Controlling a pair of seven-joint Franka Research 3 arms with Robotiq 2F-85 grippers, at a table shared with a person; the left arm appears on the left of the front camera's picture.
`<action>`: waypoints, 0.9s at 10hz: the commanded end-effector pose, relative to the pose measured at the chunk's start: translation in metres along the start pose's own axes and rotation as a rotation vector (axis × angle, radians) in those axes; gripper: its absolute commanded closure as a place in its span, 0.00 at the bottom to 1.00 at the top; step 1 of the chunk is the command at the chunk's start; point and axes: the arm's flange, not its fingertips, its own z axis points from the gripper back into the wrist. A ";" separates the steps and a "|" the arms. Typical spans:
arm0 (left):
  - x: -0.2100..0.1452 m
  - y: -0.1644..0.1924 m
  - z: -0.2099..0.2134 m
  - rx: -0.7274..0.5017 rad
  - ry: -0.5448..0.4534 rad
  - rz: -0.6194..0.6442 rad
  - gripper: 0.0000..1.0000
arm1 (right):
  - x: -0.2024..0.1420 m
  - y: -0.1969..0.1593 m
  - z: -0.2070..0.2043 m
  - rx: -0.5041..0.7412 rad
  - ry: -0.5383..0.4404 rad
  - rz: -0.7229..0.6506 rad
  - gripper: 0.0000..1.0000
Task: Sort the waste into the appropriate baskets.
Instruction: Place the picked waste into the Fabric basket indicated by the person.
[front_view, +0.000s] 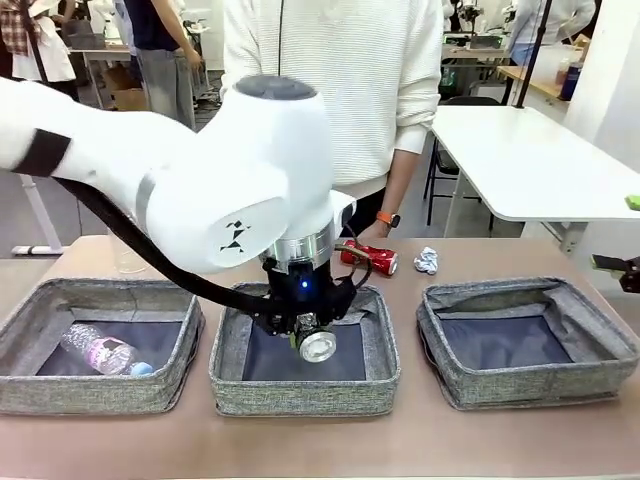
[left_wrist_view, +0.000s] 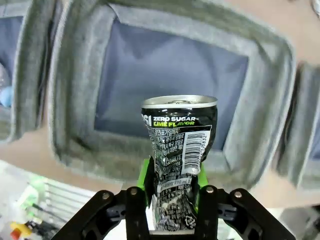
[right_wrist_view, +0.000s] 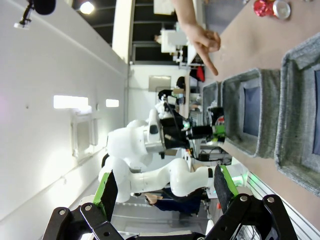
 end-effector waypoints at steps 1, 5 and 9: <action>0.008 -0.014 0.000 0.062 -0.090 0.083 0.61 | 0.000 0.007 -0.001 0.006 -0.003 -0.021 0.00; 0.008 -0.013 -0.004 0.027 -0.039 0.088 0.49 | 0.000 0.007 -0.001 0.006 -0.003 -0.021 0.00; 0.008 -0.012 0.012 0.001 -0.083 0.084 0.00 | 0.000 0.007 -0.001 0.006 -0.003 -0.021 0.00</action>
